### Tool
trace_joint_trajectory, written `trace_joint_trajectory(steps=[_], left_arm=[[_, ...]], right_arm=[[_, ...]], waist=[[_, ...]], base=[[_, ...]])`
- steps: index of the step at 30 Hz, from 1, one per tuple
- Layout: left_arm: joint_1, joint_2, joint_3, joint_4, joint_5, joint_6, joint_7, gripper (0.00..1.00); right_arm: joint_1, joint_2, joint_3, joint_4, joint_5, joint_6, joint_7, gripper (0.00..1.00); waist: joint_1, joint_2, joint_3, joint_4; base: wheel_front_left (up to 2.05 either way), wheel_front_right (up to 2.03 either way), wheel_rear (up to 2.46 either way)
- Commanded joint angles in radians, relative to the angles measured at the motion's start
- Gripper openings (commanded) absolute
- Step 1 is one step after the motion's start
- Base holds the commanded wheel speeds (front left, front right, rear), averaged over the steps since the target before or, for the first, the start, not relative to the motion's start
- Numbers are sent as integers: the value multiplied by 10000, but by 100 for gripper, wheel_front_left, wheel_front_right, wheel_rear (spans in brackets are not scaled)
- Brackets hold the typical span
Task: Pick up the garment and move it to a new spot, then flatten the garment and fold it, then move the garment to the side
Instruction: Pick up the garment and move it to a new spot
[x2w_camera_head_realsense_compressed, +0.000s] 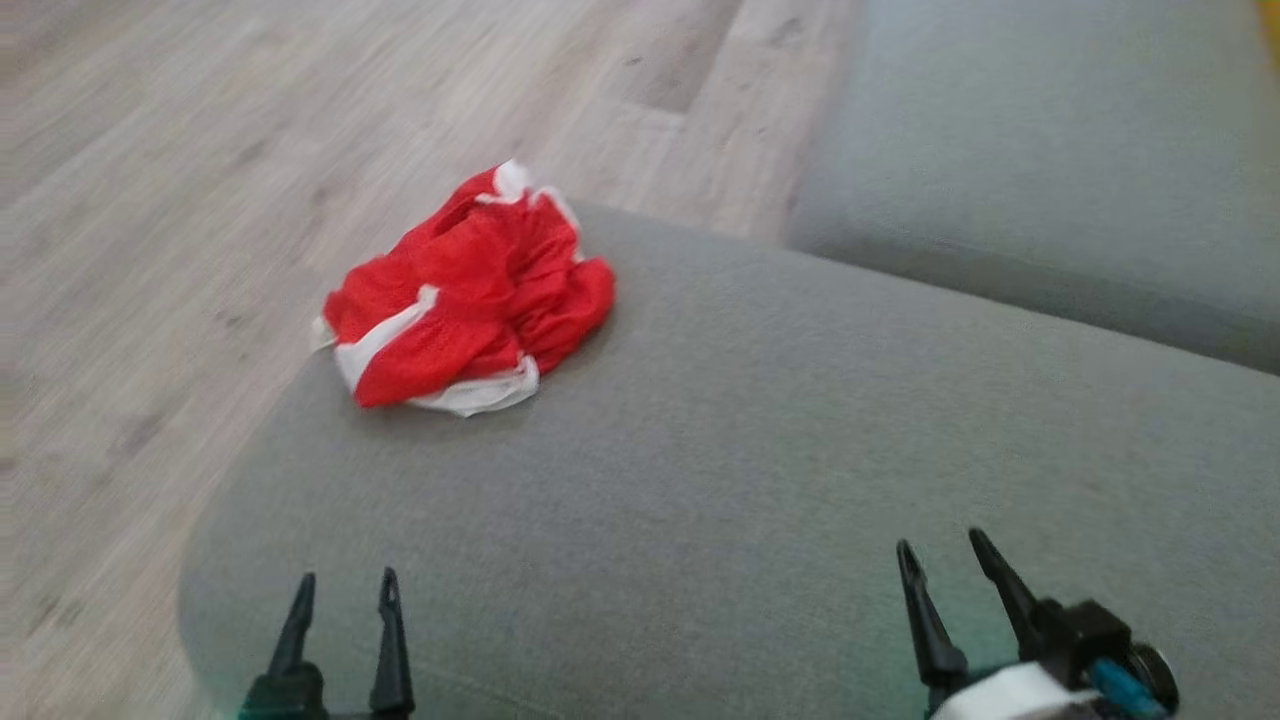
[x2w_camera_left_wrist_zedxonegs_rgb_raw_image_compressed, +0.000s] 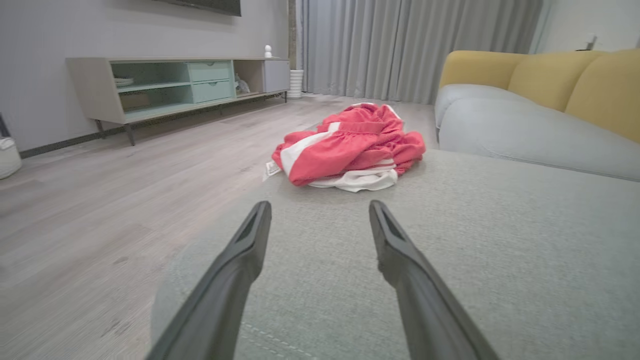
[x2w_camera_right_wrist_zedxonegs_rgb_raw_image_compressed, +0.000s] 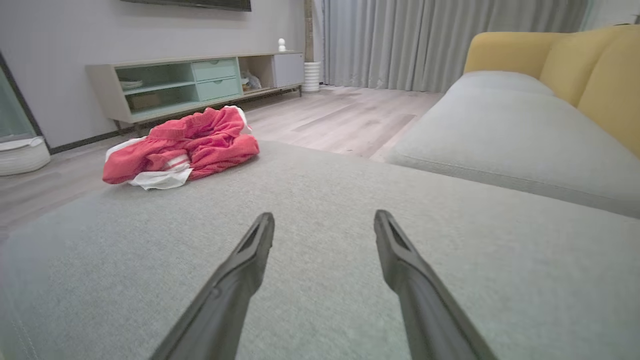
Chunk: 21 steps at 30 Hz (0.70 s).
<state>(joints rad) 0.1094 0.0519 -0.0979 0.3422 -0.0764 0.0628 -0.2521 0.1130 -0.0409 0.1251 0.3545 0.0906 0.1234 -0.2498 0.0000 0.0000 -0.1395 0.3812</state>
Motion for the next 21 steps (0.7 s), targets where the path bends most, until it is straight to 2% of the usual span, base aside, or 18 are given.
trace_joint_trajectory(steps=[1,9,13,16,21], left_arm=[[-475,-10,454,-511,52,116,-97,100],[-451,34,983,-1044,244,277,-97,100],[-791,401,1017,-1380,614,175,-97,100],[-1450,700,1014,-1565,705,39,-97,100],[-3248,950,857,-1682,717,-260,-97,100]], right_arm=[[-834,-93,343,-230,-142,73,-120,100],[-1137,-93,484,-47,-534,73,-120,100],[-1075,-93,314,-63,-865,73,-120,100],[-945,-131,16,-192,-1184,73,-120,100],[-1014,-554,-358,-554,-1563,73,-120,100]], waist=[[0,0,579,623],[0,0,1056,1053],[0,0,1309,1239],[0,0,1751,1344],[0,0,2846,1253]], base=[[0,0,0],[0,0,0],[0,0,0],[0,0,0],[0,0,0]])
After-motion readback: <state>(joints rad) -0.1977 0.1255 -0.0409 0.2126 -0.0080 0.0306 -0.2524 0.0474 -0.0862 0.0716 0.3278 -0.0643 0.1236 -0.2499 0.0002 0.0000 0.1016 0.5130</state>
